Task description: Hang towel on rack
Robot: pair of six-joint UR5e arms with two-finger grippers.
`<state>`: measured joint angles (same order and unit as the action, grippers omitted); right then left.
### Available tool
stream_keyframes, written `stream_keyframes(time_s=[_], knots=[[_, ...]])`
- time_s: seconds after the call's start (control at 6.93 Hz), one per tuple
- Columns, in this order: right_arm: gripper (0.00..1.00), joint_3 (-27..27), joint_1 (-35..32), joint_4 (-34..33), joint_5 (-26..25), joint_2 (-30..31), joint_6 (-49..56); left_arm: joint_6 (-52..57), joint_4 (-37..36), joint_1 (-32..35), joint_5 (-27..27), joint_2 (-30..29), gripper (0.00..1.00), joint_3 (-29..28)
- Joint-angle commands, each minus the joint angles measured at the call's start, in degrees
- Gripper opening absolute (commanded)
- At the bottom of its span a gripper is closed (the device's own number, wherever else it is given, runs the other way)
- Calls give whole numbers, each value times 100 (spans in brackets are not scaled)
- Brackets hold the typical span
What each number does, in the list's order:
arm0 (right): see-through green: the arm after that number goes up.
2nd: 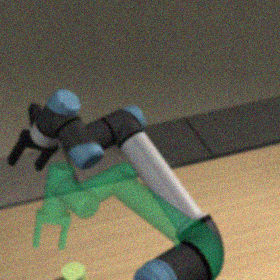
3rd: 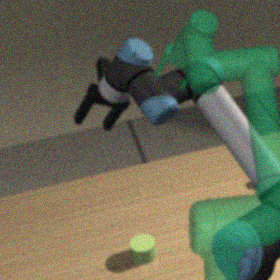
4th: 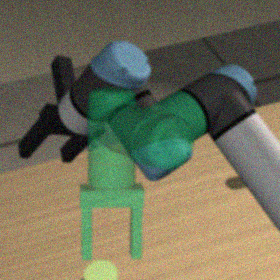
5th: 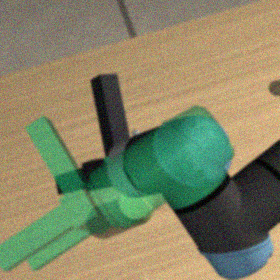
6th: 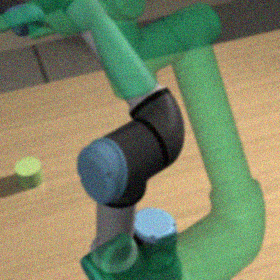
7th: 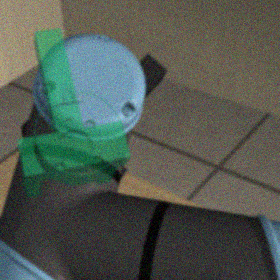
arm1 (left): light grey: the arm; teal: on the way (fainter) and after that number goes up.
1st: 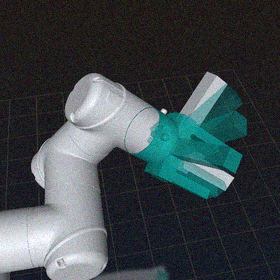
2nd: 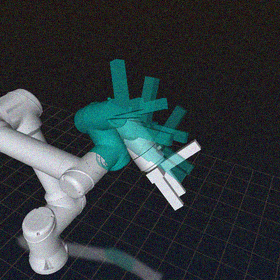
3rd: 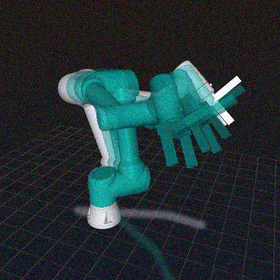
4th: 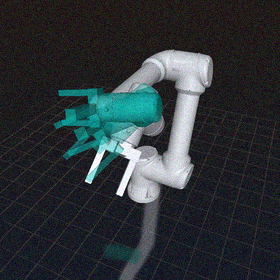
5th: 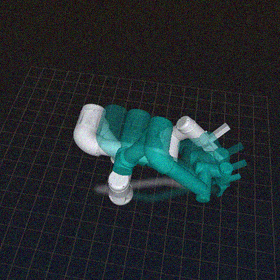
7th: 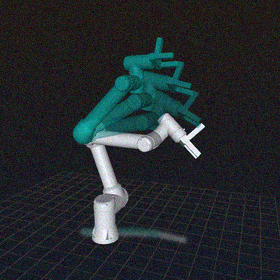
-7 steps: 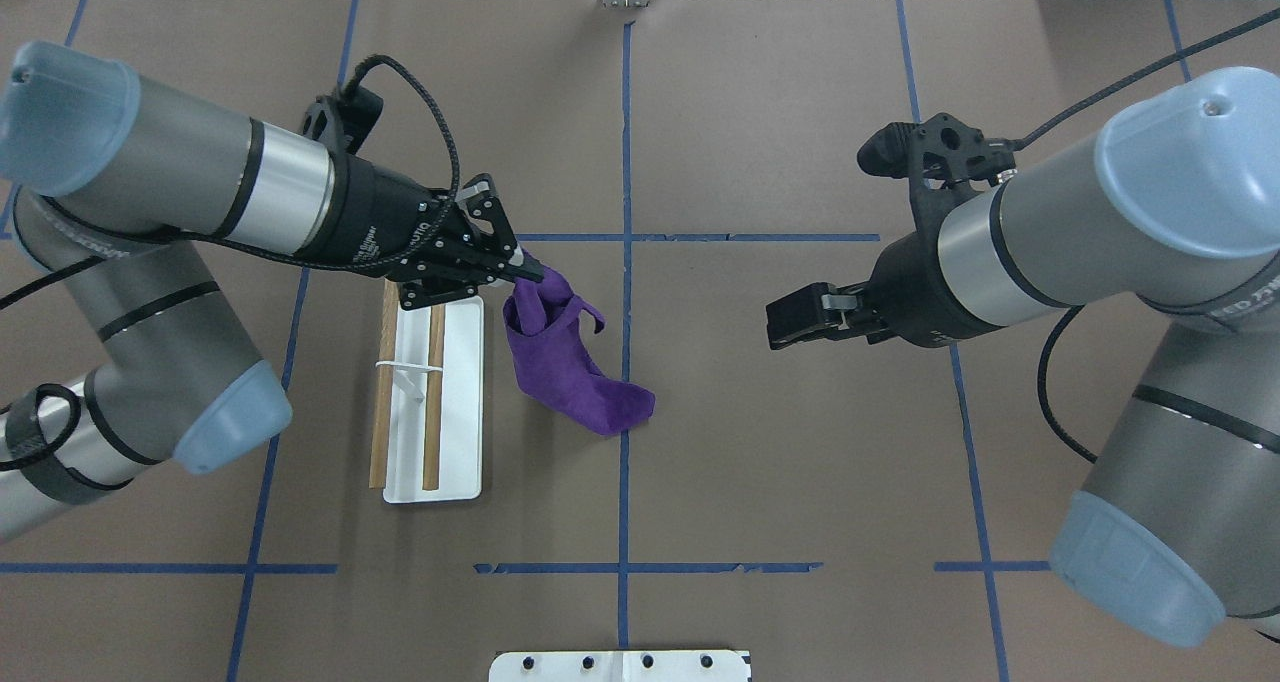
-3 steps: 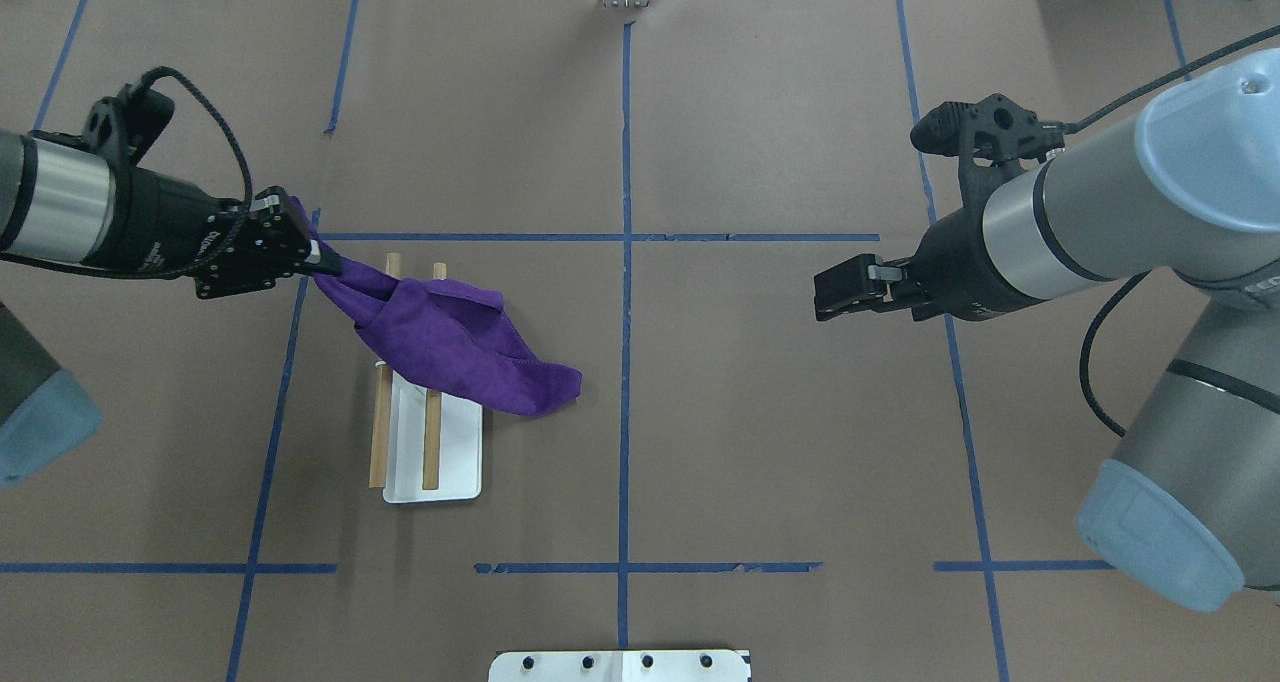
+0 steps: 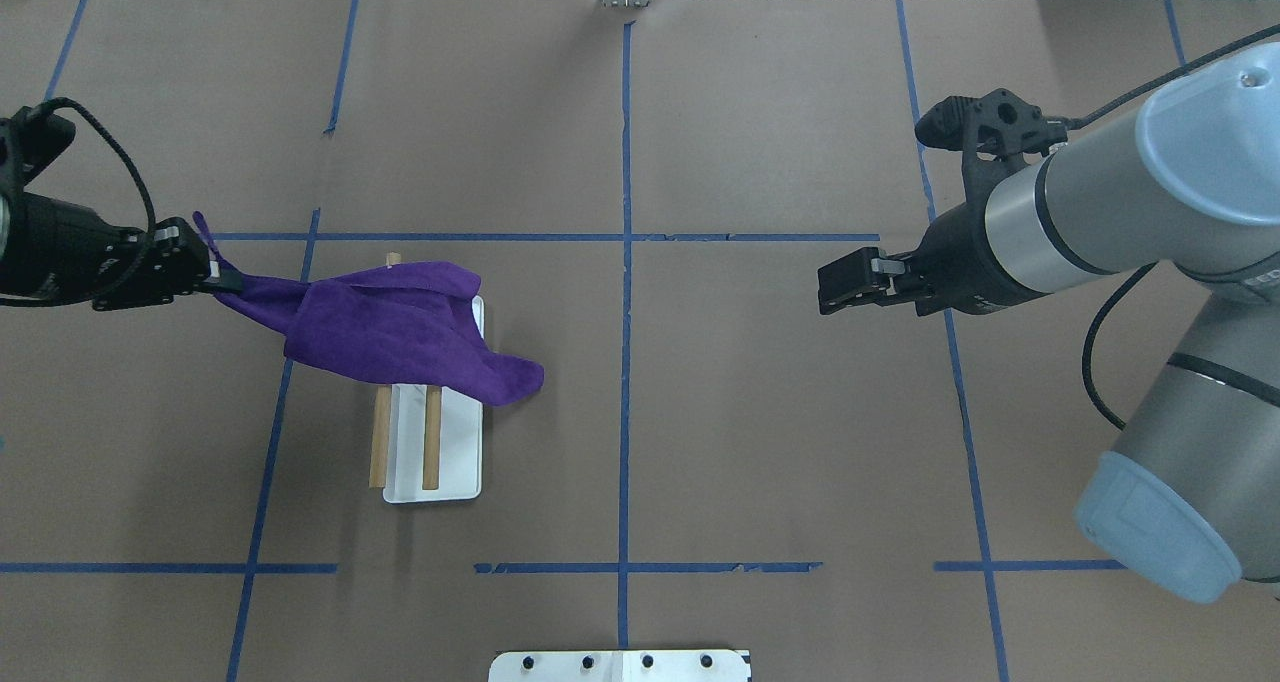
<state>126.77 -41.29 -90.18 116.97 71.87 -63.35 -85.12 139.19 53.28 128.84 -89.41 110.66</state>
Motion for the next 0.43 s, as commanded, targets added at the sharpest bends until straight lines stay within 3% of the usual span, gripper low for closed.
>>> stream_keyframes(time_s=[0.0,0.14,0.29], knots=[[100,-30,-45,0,10,2,7,435,187,103,0,328,0,-123],[100,-38,-54,0,10,2,-2,435,266,77,0,267,55,-228],[100,-82,-80,0,10,2,7,444,284,59,-8,258,73,-308]])
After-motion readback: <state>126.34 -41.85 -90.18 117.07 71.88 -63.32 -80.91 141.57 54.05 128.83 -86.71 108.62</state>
